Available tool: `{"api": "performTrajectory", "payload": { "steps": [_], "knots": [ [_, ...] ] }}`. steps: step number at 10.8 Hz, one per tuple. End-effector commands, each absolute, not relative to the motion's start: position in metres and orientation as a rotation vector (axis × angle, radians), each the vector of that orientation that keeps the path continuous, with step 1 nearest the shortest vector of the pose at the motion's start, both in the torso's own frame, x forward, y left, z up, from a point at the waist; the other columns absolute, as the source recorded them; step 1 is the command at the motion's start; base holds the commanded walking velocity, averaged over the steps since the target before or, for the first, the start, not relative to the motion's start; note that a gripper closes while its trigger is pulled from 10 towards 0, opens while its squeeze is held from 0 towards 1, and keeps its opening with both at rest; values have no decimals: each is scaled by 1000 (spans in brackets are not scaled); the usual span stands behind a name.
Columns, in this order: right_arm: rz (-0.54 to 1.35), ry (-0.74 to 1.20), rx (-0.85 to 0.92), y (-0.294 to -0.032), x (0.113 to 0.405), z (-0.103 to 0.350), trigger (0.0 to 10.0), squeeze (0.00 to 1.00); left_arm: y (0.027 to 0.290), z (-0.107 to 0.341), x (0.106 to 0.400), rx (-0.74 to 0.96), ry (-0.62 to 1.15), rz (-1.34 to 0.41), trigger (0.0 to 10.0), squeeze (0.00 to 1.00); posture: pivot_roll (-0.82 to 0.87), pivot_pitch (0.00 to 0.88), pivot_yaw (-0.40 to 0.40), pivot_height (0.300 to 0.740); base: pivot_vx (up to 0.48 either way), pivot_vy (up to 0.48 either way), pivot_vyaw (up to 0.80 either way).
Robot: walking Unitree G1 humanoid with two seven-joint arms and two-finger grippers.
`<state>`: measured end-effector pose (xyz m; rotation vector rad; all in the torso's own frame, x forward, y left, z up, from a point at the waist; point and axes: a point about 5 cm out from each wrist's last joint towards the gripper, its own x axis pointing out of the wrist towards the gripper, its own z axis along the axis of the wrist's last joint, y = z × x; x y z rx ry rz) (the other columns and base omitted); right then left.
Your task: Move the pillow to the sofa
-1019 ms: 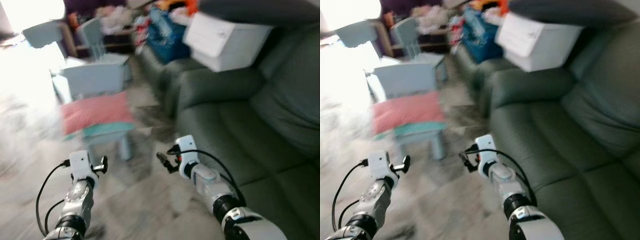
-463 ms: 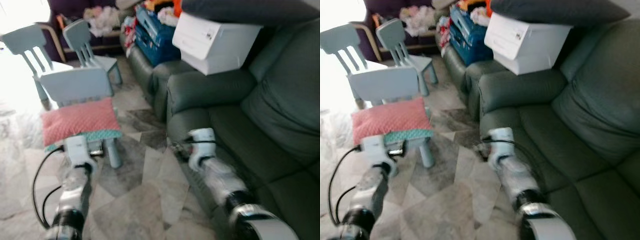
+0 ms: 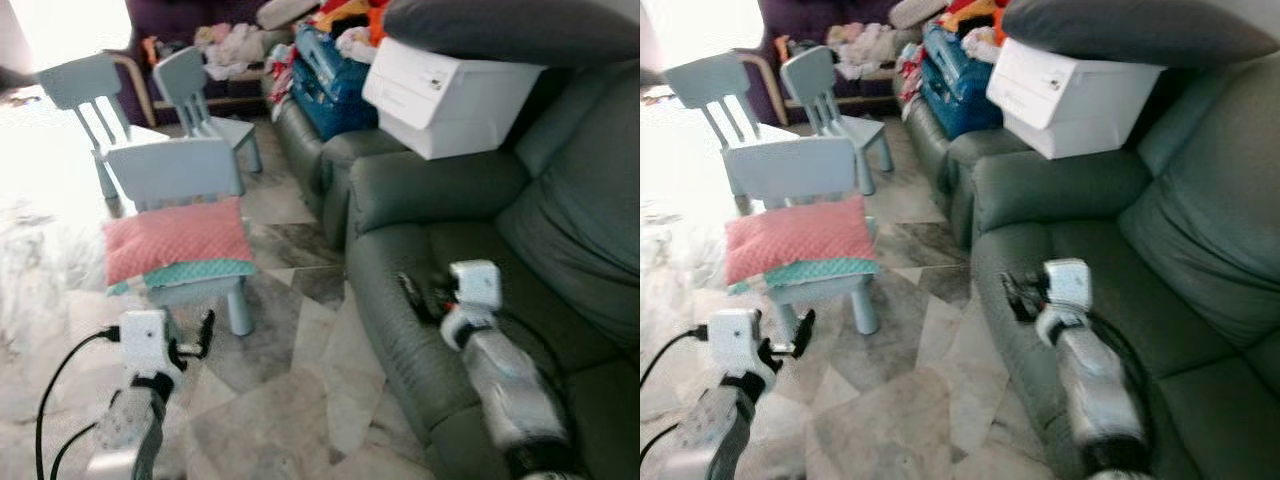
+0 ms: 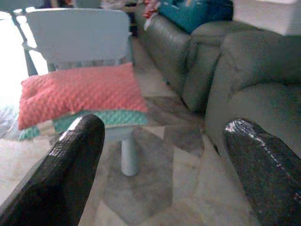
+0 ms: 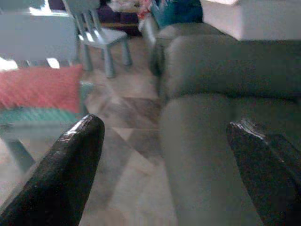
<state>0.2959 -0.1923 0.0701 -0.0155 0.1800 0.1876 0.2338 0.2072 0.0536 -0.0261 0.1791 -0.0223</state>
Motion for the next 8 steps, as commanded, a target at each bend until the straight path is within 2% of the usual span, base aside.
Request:
{"api": "performTrajectory", "payload": {
  "steps": [1,2,4,6,8],
  "knots": [
    [187,198,-47,-200,290,73,10000,0,210,55,228,9,203,-13,10000,0,-103,0,-38,740,0,0,0],
    [191,214,-92,-206,279,69,10000,0,217,52,224,7,226,34,10000,0,-103,0,-43,740,0,0,0],
    [100,241,-37,-228,261,66,10000,0,217,54,224,6,231,14,10000,0,-108,0,-34,740,0,0,0],
    [113,207,-58,-218,262,75,10000,0,215,59,230,20,227,13,10000,0,-119,0,-24,740,0,0,0],
    [170,191,-56,-200,270,81,10000,0,215,66,236,-15,194,26,10000,0,-110,0,-30,740,0,0,672]
  ]
}}
